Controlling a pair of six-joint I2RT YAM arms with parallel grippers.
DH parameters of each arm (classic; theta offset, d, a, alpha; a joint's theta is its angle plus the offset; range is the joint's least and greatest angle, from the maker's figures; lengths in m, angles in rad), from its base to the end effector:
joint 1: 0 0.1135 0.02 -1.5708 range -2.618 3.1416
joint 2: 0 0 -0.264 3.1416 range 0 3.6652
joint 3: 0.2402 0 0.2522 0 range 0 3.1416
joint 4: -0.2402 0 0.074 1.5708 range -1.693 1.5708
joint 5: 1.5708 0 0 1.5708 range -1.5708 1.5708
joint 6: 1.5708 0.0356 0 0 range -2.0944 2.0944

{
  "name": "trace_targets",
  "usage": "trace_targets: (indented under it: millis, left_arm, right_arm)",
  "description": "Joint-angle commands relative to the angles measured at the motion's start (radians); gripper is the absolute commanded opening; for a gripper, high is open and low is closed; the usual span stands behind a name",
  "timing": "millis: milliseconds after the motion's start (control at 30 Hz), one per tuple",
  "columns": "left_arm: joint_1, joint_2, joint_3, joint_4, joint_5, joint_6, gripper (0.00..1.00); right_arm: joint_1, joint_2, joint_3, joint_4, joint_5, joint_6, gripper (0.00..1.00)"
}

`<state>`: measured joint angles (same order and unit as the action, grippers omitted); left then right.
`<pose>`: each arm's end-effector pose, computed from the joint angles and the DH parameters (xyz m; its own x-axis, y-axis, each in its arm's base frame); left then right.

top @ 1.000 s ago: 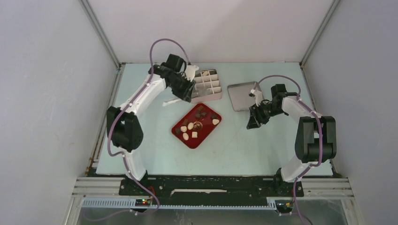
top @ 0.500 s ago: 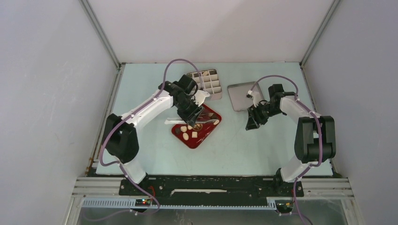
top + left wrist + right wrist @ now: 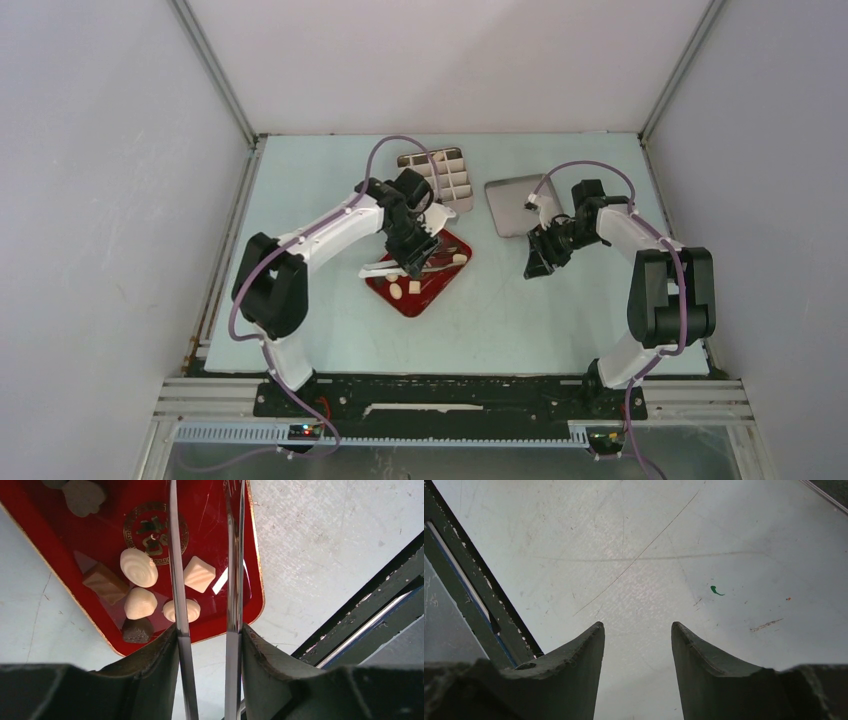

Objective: Pack the chocolate
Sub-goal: Pick up the fake chocolate from the plate, then place the fake chocolate in the packing box.

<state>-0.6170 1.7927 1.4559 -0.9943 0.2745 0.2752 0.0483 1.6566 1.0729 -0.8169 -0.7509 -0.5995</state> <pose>0.2838 -0.2132 0.2415 -0.5969 0.7441 -0.3000 0.8018 0.5670 -0.1889 0.2955 0.0386 0.1930 -0.7277 -0.4481 -0.5192 -0.6799 0.5714 0.4596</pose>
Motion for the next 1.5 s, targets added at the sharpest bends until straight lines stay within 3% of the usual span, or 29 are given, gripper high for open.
trace_targets:
  millis: [0,233,500,767,1000,1133,1467]
  left_arm:
    - [-0.014,0.002,0.048,0.004,0.033,0.022,0.47]
    - [-0.015,0.061,0.116,-0.031,0.04,0.034,0.34]
    - [-0.015,-0.019,0.118,-0.066,0.043,0.047,0.14]
    - [0.028,-0.071,0.187,-0.073,0.002,0.046,0.1]
    - [0.118,-0.003,0.342,0.016,-0.11,-0.039,0.08]
    - [0.164,0.081,0.477,0.123,-0.179,-0.103,0.1]
    - [0.204,0.412,0.841,0.228,-0.158,-0.215,0.11]
  right_arm:
    - [0.001,0.002,0.039,-0.011,0.007,-0.019,0.55]
    - [0.001,0.003,0.039,-0.011,0.01,-0.018,0.55]
    - [0.001,0.009,0.039,-0.012,0.01,-0.019,0.55]
    - [0.005,0.011,0.038,-0.012,0.015,-0.019,0.55]
    - [0.005,0.012,0.039,-0.011,0.015,-0.019,0.55]
    - [0.007,0.016,0.039,-0.013,0.015,-0.016,0.55]
    - [-0.002,0.007,0.038,-0.014,0.019,-0.013,0.55]
